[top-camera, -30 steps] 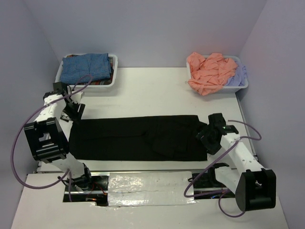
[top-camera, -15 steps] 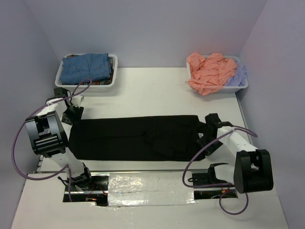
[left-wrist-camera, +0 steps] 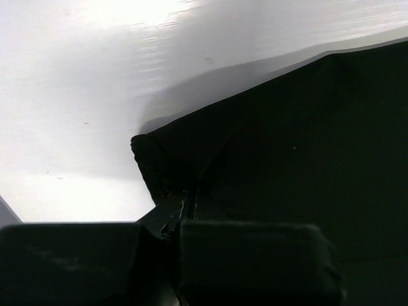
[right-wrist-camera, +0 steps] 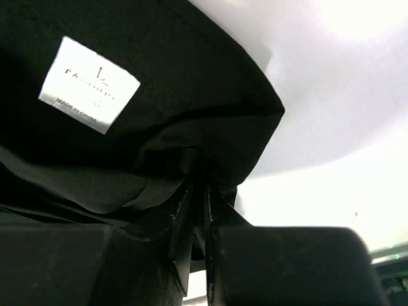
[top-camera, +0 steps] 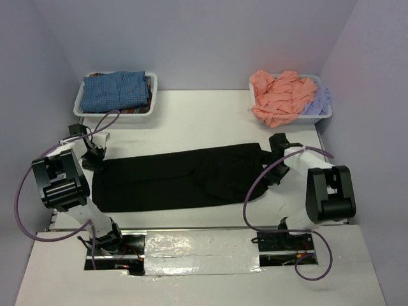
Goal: Fold and stack the long sleeve shirts
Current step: Fold the shirt
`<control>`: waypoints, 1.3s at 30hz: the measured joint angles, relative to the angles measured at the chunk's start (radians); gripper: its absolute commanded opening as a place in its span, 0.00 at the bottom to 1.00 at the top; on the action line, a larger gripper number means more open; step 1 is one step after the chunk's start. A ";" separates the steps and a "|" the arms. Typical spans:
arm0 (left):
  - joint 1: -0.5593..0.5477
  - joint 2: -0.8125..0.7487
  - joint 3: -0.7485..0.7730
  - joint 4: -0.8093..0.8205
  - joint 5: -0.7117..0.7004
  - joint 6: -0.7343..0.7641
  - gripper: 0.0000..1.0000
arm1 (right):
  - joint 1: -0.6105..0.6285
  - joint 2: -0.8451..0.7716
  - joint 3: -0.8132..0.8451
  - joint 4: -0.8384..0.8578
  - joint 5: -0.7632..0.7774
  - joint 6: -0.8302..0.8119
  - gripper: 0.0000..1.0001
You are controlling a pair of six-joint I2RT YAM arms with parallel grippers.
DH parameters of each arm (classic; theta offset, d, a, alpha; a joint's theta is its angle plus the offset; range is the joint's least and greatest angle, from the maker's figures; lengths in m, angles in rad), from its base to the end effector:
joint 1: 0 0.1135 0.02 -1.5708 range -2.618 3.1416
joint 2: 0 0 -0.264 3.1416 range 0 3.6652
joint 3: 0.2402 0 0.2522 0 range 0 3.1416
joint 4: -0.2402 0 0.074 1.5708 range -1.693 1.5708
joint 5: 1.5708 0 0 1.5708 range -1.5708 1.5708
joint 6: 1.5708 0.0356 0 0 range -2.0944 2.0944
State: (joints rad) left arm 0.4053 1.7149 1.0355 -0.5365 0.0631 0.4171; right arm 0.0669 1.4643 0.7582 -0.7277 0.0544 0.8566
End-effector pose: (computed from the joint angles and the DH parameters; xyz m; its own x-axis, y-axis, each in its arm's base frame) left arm 0.2989 0.1258 0.1648 -0.9391 0.0370 -0.3417 0.0077 0.9962 0.0867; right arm 0.2318 0.0136 0.1542 -0.6923 0.7098 -0.1302 0.7080 0.7029 0.0679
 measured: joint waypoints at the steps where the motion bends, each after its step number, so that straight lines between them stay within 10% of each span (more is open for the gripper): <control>1: 0.008 -0.002 -0.002 0.005 0.002 0.000 0.00 | 0.007 0.024 0.025 0.006 0.005 -0.017 0.11; 13: 0.117 -0.103 -0.125 0.055 -0.032 0.100 0.00 | 0.312 0.311 0.431 -0.008 0.167 -0.133 0.09; 24: 0.167 -0.148 -0.170 0.005 -0.059 0.209 0.00 | 0.325 0.638 0.861 -0.126 0.243 -0.255 0.09; 31: 0.172 -0.177 -0.191 -0.083 -0.008 0.320 0.30 | 0.319 0.848 1.280 -0.185 0.297 -0.374 0.13; 39: 0.172 -0.183 -0.191 -0.167 0.049 0.386 0.45 | 0.273 0.935 1.388 -0.207 0.289 -0.435 0.22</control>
State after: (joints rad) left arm 0.5777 1.5314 0.8444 -0.7040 0.1123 0.8032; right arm 0.3397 2.3997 2.1460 -0.9344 0.3435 0.4221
